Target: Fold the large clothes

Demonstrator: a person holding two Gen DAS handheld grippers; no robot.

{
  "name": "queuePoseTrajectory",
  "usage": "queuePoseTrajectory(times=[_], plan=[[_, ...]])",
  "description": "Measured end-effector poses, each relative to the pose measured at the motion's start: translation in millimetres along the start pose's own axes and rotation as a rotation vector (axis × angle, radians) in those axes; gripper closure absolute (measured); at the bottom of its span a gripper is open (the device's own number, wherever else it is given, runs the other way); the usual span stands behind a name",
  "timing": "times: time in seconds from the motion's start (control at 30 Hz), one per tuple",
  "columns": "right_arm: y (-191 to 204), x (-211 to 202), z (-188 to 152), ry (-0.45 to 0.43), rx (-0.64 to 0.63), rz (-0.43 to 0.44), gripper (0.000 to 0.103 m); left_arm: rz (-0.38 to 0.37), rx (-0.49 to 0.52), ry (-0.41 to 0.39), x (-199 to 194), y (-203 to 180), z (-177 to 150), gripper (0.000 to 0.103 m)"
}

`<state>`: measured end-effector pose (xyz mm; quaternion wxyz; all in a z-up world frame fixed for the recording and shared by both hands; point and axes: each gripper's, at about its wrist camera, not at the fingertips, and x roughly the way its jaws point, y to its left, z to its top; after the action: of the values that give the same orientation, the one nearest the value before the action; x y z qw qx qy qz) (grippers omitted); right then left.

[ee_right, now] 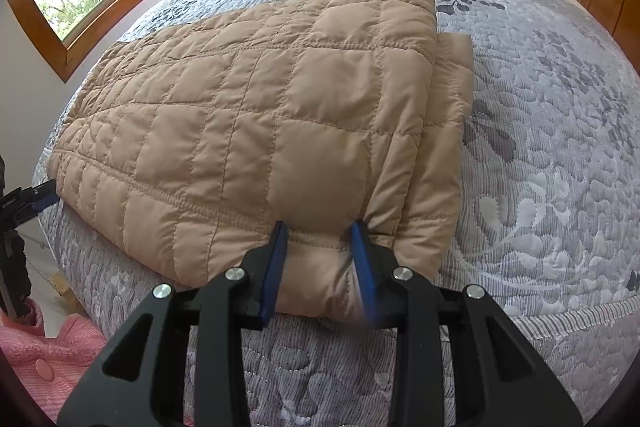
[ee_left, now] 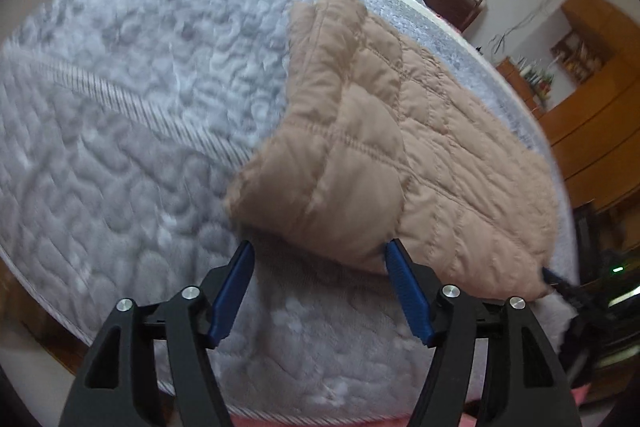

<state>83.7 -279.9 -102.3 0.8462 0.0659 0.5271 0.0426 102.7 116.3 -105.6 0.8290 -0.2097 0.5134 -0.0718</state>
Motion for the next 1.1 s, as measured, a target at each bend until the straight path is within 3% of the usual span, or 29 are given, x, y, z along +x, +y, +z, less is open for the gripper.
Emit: queuePoseTrajectory(times=[0.23, 0.4, 0.63, 0.77, 0.87, 0.9, 1.0, 1.1], plan=[[0, 1, 1, 0.003, 0.001, -0.002, 0.071, -0.217, -0.211, -0.004, 17, 24, -3, 0.035], [1, 1, 1, 0.002, 0.003, -0.002, 0.071, -0.262, -0.289, -0.067, 21, 32, 4, 0.035], [1, 2, 1, -0.001, 0.001, -0.002, 0.071, -0.205, -0.32, -0.132, 31, 28, 20, 0.037], [1, 2, 0, -0.001, 0.001, -0.001, 0.071, -0.156, -0.319, -0.161, 34, 22, 29, 0.053], [1, 2, 1, 0.002, 0.002, -0.001, 0.071, -0.198, -0.331, -0.173, 30, 20, 30, 0.076], [1, 2, 1, 0.004, 0.003, -0.001, 0.071, -0.204, -0.319, -0.19, 24, 15, 30, 0.08], [1, 3, 1, 0.007, 0.003, 0.0, 0.071, -0.21, -0.29, -0.212, 15, 10, 31, 0.081], [1, 3, 1, 0.004, 0.003, 0.005, 0.071, -0.201, -0.33, -0.147, 40, 26, 31, 0.081]])
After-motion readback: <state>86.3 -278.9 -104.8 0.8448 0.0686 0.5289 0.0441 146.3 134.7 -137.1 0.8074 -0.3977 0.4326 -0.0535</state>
